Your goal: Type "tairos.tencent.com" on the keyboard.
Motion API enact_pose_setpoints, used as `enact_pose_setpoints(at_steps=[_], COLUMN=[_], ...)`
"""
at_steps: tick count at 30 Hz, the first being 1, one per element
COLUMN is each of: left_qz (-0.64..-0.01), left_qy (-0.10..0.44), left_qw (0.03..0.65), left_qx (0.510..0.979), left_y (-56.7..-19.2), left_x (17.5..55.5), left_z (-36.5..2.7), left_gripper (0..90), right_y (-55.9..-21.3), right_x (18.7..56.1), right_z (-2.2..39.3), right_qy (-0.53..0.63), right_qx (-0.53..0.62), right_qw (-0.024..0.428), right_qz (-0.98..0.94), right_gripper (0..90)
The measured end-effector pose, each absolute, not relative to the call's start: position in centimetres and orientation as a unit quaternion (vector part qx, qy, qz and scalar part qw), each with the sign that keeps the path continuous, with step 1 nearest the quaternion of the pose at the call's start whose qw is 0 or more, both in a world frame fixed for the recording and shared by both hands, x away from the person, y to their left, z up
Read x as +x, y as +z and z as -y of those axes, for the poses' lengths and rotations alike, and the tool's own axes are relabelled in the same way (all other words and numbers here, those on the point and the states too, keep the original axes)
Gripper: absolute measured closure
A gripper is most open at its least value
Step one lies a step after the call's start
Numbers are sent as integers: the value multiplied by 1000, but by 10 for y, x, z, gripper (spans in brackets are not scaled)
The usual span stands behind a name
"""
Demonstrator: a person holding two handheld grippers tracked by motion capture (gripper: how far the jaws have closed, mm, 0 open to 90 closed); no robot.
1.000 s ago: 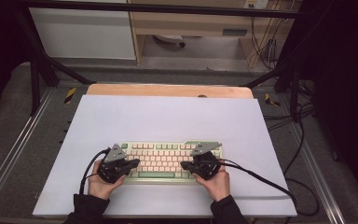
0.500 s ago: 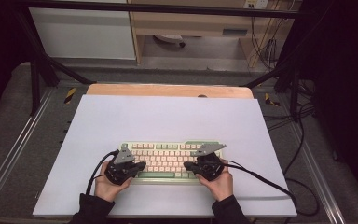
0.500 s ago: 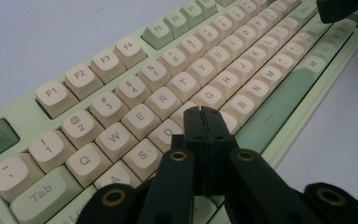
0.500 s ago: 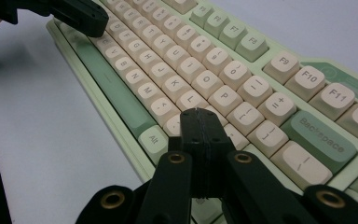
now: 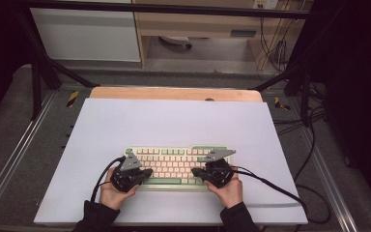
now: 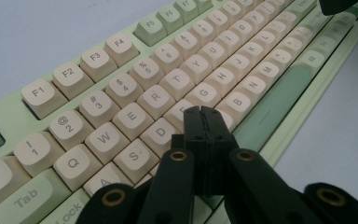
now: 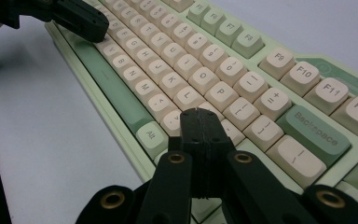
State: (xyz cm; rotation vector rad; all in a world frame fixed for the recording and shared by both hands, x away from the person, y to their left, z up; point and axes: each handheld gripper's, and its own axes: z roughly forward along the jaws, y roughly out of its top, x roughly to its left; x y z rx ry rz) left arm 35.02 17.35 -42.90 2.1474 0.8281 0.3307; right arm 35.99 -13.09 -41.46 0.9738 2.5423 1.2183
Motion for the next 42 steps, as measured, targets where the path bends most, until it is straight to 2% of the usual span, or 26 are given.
enact_pose_setpoints(at_steps=[42], left_qz=[-343], left_qy=[148], left_qw=[410], left_qx=[832], left_y=[-416], left_x=[352], left_z=[-197], left_gripper=[900], right_y=[-413], right_x=[360], right_z=[130], right_qy=[417], right_qx=[328], right_qw=[78], right_qz=[-844], right_gripper=[900])
